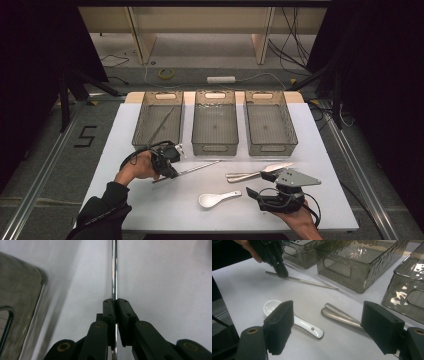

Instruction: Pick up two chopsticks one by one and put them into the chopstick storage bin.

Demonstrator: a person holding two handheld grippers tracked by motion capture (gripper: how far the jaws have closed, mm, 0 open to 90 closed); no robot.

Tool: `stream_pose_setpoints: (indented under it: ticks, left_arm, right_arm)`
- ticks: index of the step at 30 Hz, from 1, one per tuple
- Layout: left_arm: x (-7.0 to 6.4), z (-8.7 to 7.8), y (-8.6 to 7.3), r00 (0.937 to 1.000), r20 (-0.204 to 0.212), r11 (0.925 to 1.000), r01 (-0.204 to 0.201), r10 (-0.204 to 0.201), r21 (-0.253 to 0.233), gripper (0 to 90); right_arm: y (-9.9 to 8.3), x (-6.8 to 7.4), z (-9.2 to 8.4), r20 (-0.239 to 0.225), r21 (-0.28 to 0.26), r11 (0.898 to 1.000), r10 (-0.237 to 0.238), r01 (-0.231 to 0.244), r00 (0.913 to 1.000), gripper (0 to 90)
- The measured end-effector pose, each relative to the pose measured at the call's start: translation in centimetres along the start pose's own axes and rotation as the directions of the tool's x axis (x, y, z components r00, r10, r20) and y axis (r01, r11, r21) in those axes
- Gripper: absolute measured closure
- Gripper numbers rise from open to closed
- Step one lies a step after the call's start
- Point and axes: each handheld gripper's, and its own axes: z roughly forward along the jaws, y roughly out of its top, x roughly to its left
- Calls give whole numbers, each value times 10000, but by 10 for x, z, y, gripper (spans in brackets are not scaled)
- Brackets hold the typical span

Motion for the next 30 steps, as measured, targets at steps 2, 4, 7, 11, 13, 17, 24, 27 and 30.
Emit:
stream_pose_setpoints:
  ticks: [2,4,7,11,13,17,24,27,30]
  left_arm:
    - [-2,-4,1,9999,103,9999,-107,108,-12,846]
    - [-5,-7,4,9998,85,9998,-172,173,-79,846]
    - [-10,-15,7,9999,99,9992,-64,68,-405,846]
    - [-17,-27,13,9998,66,9979,-209,213,-616,847]
    - [-21,-33,16,9999,84,9961,-113,121,-878,847]
    - [-29,-46,20,9996,26,9909,-266,271,-1320,847]
    - [-31,-67,21,9995,-281,9692,86,-160,-2460,847]
    - [-25,-73,18,9974,-352,9524,490,-624,-3009,846]
    - [-17,-79,12,9921,-714,9355,727,-1035,-3458,846]
  right_arm:
    - [0,0,0,3,-6,10000,4,-4,10000,271]
    - [0,0,0,9,-7,10000,6,-6,10000,270]
    - [0,0,0,8,-10,10000,8,-8,10000,270]
    - [0,0,0,2,-5,10000,7,-7,10000,270]
    - [0,0,0,4,-1,10000,5,-5,10000,270]
    - [0,0,0,12,-9,10000,3,-3,10000,271]
    - [0,0,0,27,8,10000,10,-10,10000,270]
    - [0,0,0,9,-9,10000,18,-18,10000,271]
    - [0,0,0,5,-9,10000,8,-8,10000,270]
